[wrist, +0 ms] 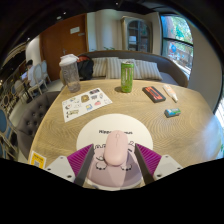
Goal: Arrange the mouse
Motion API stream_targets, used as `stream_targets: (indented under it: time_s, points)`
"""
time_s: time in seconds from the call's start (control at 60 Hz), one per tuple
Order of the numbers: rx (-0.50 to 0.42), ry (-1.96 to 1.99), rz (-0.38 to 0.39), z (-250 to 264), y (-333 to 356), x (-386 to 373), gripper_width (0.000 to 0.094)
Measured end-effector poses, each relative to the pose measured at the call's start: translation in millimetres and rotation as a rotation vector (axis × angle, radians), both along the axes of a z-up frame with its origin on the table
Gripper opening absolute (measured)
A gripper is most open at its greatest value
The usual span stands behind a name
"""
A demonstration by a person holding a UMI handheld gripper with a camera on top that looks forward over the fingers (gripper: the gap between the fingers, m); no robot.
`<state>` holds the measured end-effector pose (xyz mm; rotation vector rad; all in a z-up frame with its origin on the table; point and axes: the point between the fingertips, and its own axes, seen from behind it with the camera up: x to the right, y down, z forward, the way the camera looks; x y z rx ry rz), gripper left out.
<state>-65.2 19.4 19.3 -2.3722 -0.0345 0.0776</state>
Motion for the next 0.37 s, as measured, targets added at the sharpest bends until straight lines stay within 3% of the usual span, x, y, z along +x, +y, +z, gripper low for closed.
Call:
stream_targets:
  time_s: [0.367]
  points:
    - [-0.123,0.071,-0.009,53.3,-117.4,15.6,0.0846]
